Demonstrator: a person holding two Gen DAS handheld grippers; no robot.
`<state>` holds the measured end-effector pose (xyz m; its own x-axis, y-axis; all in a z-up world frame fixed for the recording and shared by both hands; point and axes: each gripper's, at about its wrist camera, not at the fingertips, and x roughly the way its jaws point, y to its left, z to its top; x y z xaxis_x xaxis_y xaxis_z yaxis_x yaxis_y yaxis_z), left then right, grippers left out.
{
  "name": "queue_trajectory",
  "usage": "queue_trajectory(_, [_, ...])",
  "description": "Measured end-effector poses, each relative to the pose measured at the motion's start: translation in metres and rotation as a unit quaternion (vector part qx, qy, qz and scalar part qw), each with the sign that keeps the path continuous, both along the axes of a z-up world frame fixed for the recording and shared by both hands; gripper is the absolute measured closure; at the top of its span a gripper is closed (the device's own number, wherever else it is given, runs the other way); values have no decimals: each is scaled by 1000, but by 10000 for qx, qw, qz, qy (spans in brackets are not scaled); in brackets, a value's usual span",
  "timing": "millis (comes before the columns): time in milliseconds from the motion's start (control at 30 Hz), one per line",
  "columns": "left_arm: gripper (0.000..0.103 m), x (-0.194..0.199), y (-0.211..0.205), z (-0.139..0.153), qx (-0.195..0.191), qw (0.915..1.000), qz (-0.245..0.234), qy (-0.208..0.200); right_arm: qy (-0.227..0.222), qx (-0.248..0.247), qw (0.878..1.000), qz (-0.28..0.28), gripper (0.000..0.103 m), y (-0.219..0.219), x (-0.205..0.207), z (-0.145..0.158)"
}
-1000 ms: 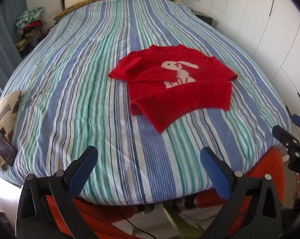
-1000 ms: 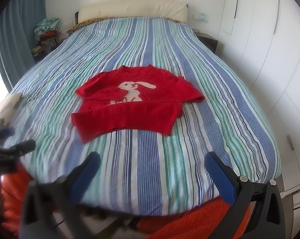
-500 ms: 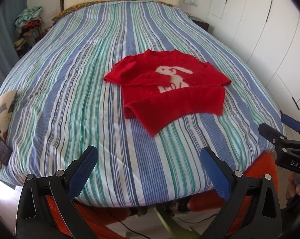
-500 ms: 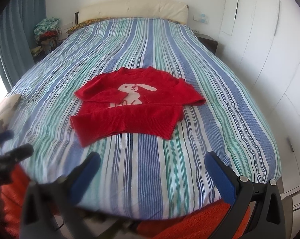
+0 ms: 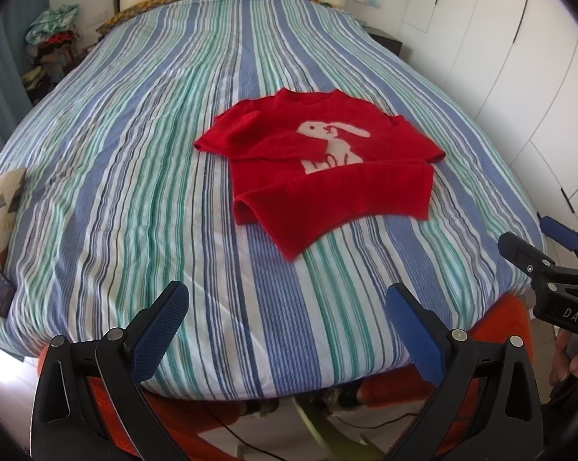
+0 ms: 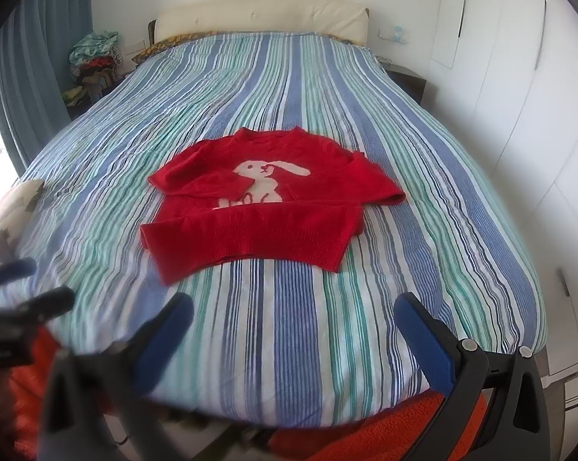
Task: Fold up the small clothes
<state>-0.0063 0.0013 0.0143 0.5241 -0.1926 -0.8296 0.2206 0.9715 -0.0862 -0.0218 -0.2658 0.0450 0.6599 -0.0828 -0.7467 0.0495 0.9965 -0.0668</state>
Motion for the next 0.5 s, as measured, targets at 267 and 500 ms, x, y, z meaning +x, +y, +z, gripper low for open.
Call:
queue_trajectory(267, [1, -2, 0, -1, 195, 9998, 69, -79, 22, 45, 10000, -69, 0, -5, 0, -2])
queue_trajectory(500, [1, -1, 6, -8, 127, 9999, 53, 12, 16, 54, 10000, 9, 0, 1, -3, -4])
